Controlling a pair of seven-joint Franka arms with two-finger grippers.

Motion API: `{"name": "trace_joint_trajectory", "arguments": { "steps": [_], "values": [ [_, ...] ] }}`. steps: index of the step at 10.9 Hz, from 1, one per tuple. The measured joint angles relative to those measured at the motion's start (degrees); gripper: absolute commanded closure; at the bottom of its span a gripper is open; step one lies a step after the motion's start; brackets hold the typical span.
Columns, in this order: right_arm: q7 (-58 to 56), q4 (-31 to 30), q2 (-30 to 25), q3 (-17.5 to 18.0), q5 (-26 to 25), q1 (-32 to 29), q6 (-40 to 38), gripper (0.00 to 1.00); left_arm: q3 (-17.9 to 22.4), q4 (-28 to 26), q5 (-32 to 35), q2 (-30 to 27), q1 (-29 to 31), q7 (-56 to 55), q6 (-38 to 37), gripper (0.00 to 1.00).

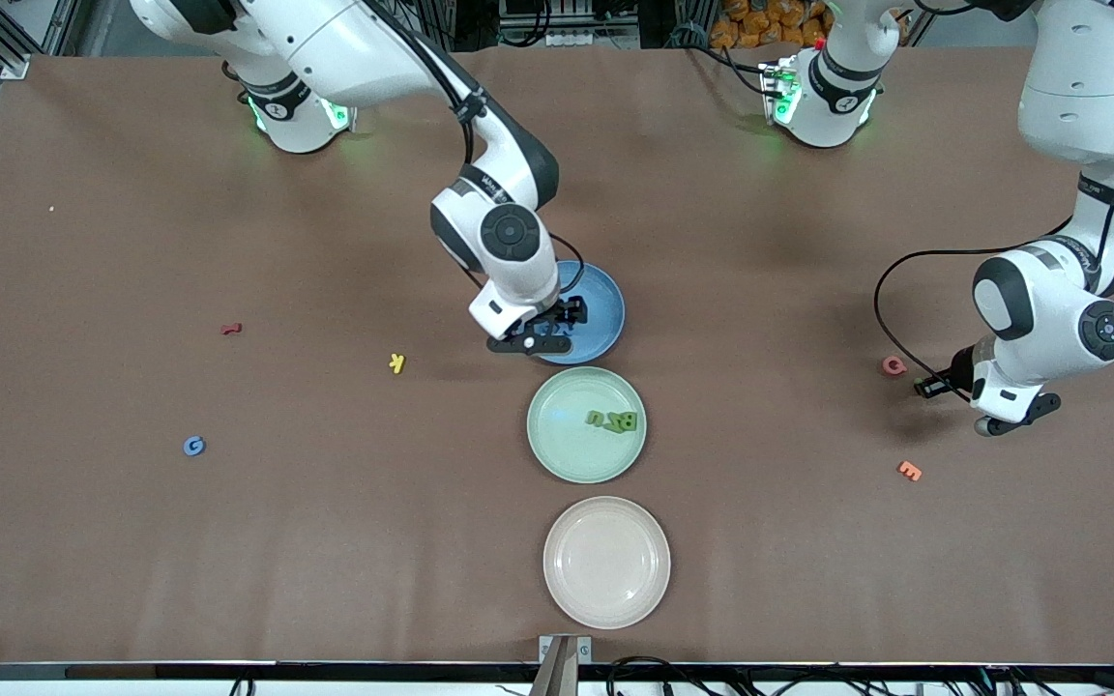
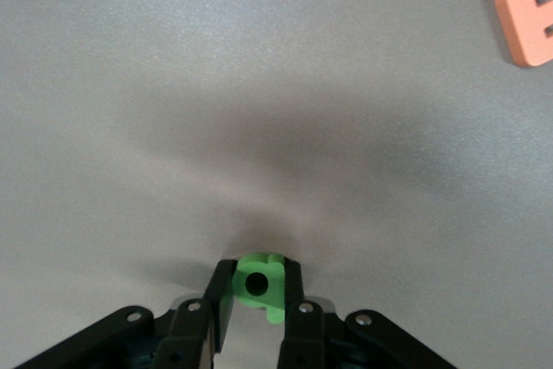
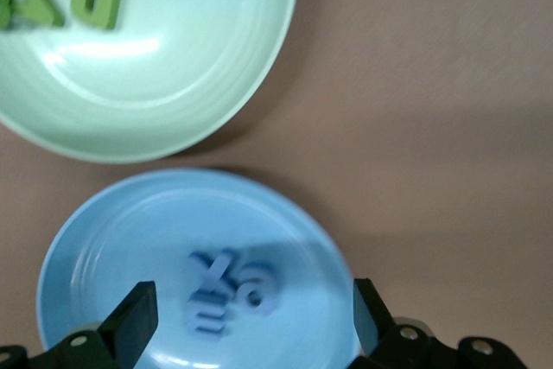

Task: Sort letters by color into matching plates
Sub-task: 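Release the E on the blue plate while the left gripper lifts p, then carry the green p to the green plate while the right gripper reaches c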

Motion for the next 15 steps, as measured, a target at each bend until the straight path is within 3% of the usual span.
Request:
{"name": "trace_joint_trajectory", "arguments": {
  "steps": [4, 7, 9, 15],
  "values": [
    [-10.07, 0.18, -2.75, -0.43, -0.09, -7.37, -5.5, 0.0, -1.49, 1.68, 4.79, -0.01, -1.85, 0.77, -0.64, 1.0],
    [-18.57, 0.17, -3.9, -1.08, -0.18, -13.41, -7.09, 0.0, -3.4, 10.17, 11.74, -0.12, -3.99, 0.65, -12.07, 1.0],
    [-25.07, 0.2, -4.41, -3.55, -0.29, -16.82, -7.2, 0.0, -6.0, 15.67, 12.35, -0.17, -4.5, 0.07, -18.51, 1.0],
    [-37.21, 0.24, -5.16, -10.46, -0.23, -24.97, -7.3, 0.0, -11.42, 20.97, 12.39, 0.56, -12.78, -6.91, -21.61, 1.0]
  ]
}}
